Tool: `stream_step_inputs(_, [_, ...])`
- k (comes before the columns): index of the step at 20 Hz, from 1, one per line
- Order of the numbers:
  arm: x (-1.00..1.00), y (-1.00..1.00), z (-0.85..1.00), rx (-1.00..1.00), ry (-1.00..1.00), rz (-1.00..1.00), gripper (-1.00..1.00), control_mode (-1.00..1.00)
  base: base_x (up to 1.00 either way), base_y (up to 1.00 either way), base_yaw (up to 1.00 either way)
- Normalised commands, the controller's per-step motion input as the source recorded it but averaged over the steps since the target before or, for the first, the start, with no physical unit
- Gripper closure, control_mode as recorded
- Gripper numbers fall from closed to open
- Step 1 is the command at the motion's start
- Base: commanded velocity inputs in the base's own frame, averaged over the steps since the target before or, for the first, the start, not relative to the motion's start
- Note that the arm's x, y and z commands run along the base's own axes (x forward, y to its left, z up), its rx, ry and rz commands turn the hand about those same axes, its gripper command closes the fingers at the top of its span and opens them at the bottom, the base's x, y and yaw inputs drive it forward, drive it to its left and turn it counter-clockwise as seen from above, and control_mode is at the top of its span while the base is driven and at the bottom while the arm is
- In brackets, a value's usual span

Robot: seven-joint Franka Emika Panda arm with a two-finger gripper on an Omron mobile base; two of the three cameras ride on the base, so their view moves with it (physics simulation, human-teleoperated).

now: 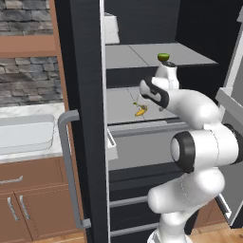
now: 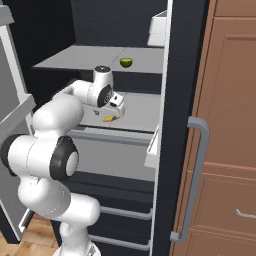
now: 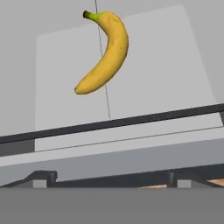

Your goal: Pick the kiwi and banana from the fridge and place them inside the tupperware on the counter.

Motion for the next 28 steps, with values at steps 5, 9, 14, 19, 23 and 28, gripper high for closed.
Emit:
stream_step_inputs(5, [0.29,0.0,-0.12,0.0,0.0,0.0,-1.0,-1.0,0.0,0.0,0.0])
stream_step_inputs(9, [0.25,0.0,-0.2,0.0,0.02,0.0,-1.0,-1.0,0.0,0.0,0.0])
stream_step_inputs(14, [0.19,0.0,-0.24,0.0,0.01,0.0,-1.0,-1.0,0.0,0.0,0.0])
stream_step_inputs(19, [0.15,0.0,-0.16,0.0,0.09,0.0,-1.0,-1.0,0.0,0.0,0.0])
stream_step_inputs(23, [0.13,0.0,-0.18,0.0,0.04,0.0,-1.0,-1.0,0.0,0.0,0.0])
stream_step_inputs(28, [0.14,0.0,-0.14,0.0,0.01,0.0,-1.0,-1.0,0.0,0.0,0.0])
